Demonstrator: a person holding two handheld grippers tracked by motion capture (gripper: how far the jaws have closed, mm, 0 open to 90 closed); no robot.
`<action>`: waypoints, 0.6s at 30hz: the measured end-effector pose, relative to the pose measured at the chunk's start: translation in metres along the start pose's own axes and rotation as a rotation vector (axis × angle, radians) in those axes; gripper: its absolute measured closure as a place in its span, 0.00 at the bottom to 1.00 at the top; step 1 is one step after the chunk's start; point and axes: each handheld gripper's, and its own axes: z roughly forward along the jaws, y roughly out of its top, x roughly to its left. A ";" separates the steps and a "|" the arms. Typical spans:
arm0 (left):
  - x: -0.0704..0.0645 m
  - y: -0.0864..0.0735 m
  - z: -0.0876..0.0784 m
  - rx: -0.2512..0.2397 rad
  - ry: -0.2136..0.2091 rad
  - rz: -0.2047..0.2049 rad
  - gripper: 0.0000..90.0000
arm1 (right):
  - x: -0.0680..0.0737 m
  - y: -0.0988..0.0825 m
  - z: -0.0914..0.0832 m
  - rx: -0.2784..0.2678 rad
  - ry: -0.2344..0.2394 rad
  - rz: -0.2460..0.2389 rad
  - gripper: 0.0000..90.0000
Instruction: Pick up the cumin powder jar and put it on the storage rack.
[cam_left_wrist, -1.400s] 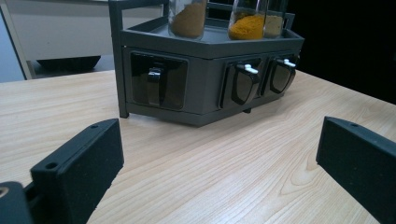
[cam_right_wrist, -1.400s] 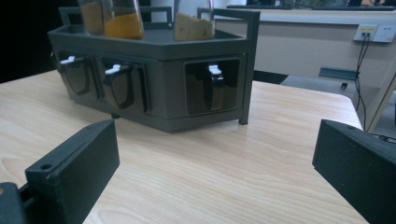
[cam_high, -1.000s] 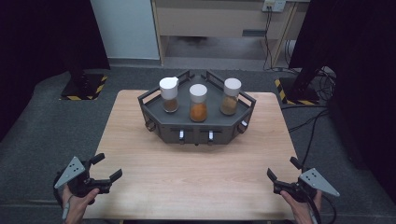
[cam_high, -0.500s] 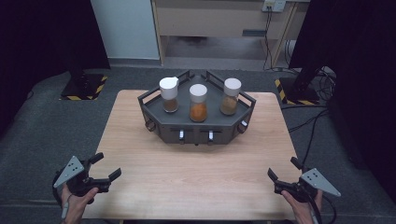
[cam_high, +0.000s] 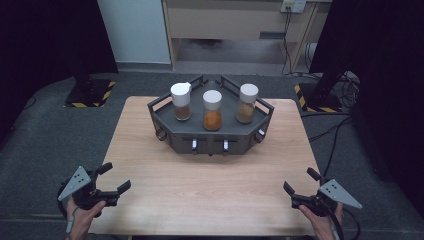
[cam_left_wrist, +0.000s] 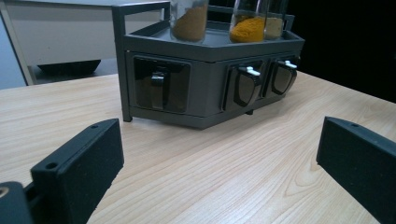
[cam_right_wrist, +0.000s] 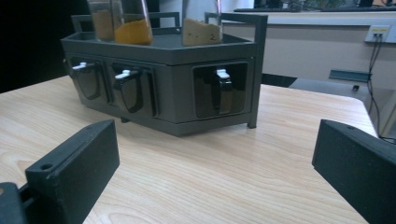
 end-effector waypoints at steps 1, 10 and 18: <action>0.000 0.000 0.000 -0.001 -0.001 -0.001 0.00 | -0.001 0.000 0.000 -0.002 0.005 -0.003 0.02; 0.001 0.000 0.000 0.000 -0.004 0.002 0.00 | 0.000 0.000 0.001 0.002 0.010 -0.008 0.01; 0.001 -0.001 -0.001 -0.006 -0.003 -0.001 0.00 | -0.001 0.000 0.001 0.004 0.008 -0.012 0.01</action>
